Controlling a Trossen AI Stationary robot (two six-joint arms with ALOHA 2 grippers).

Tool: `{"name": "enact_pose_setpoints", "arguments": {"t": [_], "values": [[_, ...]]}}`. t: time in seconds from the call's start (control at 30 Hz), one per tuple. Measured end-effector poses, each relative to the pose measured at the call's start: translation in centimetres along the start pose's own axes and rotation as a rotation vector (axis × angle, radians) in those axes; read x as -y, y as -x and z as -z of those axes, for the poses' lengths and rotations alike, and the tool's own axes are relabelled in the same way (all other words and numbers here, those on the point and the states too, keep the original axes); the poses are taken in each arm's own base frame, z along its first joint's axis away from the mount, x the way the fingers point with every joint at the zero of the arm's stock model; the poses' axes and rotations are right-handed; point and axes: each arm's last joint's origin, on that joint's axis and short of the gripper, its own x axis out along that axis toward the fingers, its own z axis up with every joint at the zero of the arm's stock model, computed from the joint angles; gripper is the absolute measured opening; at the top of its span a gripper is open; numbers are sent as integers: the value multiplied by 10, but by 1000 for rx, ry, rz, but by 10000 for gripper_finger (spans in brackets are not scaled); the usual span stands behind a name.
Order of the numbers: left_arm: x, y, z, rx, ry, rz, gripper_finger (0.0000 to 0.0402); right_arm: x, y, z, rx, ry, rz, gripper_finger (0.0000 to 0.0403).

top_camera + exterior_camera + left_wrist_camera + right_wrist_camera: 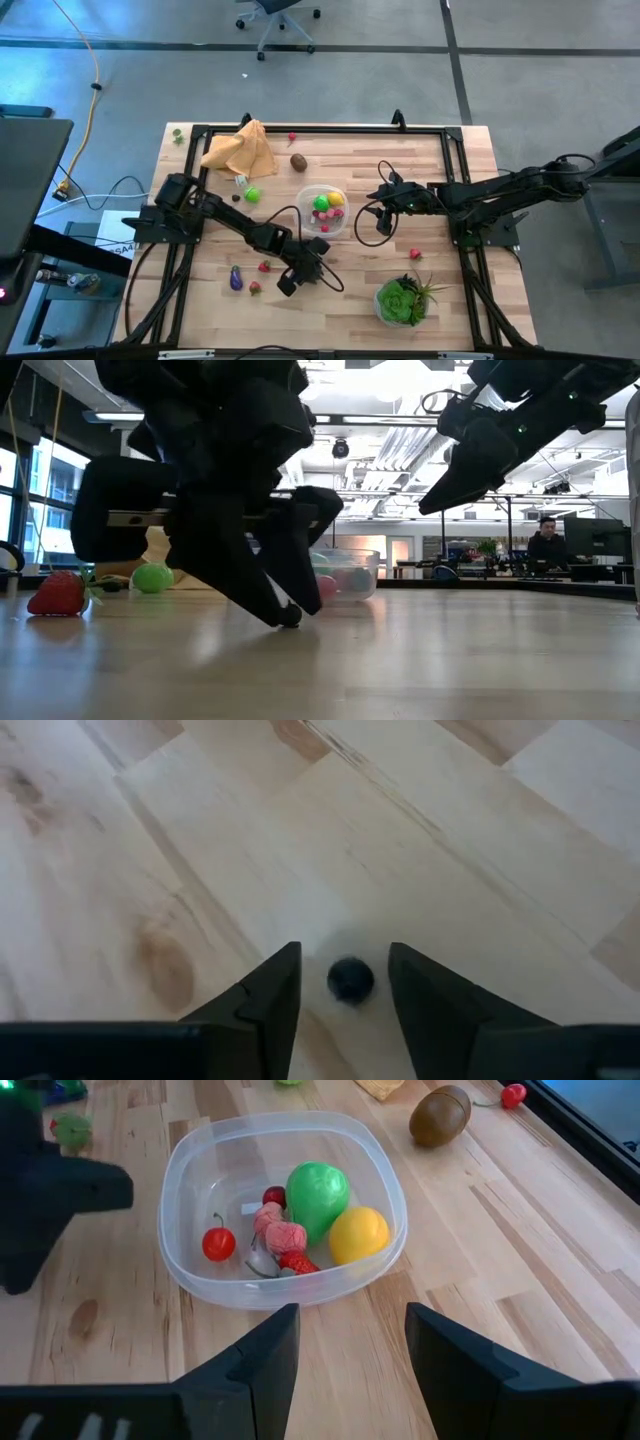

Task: Pick and placing Produce into tupperware
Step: Put the blueberry into the transparent bin

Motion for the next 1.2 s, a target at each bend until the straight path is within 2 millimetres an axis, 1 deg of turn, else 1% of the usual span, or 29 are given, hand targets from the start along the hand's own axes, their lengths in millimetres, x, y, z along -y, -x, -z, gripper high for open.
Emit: {"name": "enact_pose_setpoints", "arguments": {"t": [0.13,0.23,0.47,0.97,1.1,1.2], "values": [[-1,-3,-2,4,2,9,151,0,0,1,-11,3,2,176],[-1,-3,-2,6,-5,16,148,0,0,2,-17,4,3,176],[0,-1,-1,-53,21,73,120,0,0,3,-29,7,4,176],[0,-1,-3,-54,19,86,64,1,0,4,-35,8,5,176],[0,-1,-3,-49,-24,85,55,1,0,4,-35,8,6,176],[-1,-1,-6,-52,-46,85,55,1,0,4,-35,8,6,176]]}}
